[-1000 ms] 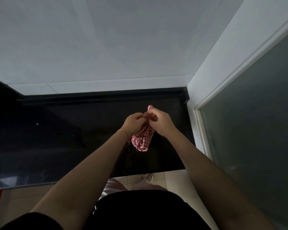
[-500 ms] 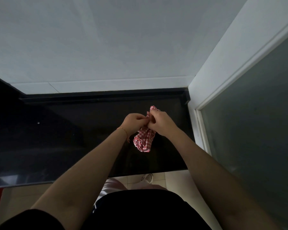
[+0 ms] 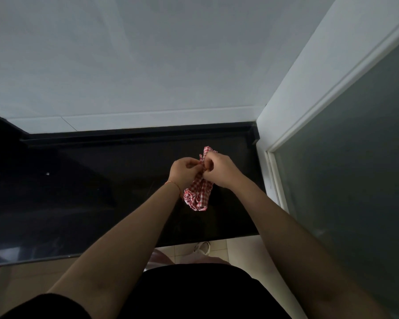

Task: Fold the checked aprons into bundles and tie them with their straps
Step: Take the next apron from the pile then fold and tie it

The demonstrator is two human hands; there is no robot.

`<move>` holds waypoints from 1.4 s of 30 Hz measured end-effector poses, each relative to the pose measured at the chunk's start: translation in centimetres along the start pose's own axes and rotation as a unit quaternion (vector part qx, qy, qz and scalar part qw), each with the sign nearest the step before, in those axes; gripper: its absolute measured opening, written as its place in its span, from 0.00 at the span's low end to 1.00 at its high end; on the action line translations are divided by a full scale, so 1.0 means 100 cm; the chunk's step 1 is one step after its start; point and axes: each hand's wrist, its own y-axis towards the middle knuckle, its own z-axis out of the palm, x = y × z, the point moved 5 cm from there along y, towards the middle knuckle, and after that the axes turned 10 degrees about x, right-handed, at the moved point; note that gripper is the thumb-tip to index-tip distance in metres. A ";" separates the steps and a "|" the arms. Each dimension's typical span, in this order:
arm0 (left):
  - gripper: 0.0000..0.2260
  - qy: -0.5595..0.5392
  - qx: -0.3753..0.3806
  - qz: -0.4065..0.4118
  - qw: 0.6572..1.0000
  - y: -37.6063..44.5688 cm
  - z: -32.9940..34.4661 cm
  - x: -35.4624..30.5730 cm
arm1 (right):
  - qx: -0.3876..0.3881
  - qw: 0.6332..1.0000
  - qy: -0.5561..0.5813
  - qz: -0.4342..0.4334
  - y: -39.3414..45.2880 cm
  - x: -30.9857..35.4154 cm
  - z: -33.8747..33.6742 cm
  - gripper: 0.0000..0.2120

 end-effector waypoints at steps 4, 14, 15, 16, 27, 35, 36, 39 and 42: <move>0.06 -0.020 -0.003 0.009 1.000 0.002 -0.003 -0.004 | -0.033 0.999 -0.017 -0.014 0.001 0.006 0.003 0.09; 0.06 0.092 0.023 0.027 0.995 0.000 -0.006 -0.012 | -0.142 0.986 -0.084 -0.025 -0.006 0.008 0.009 0.07; 0.07 0.104 0.030 0.025 0.994 0.000 -0.005 -0.010 | -0.149 0.985 -0.085 -0.032 -0.007 0.009 0.008 0.08; 0.08 0.121 0.035 0.024 0.992 -0.001 -0.003 -0.009 | -0.151 0.984 -0.088 -0.036 -0.008 0.008 0.008 0.07; 0.06 0.181 0.006 0.012 0.983 0.006 0.000 -0.011 | -0.056 0.952 -0.296 -0.059 -0.004 0.015 0.016 0.14; 0.04 0.180 -0.015 0.038 0.983 0.004 0.009 0.000 | 0.034 0.975 -0.208 0.064 0.010 0.009 0.010 0.21; 0.04 0.190 -0.020 0.043 0.981 0.004 0.009 0.000 | 0.064 0.973 -0.195 0.102 0.013 0.009 0.010 0.22; 0.05 0.260 -0.034 0.063 0.963 0.004 0.006 -0.004 | 0.082 0.976 -0.130 0.152 0.016 0.005 0.006 0.18; 0.07 0.330 -0.046 0.083 0.939 0.000 0.006 -0.013 | 0.092 0.976 -0.015 0.197 0.015 -0.008 0.002 0.15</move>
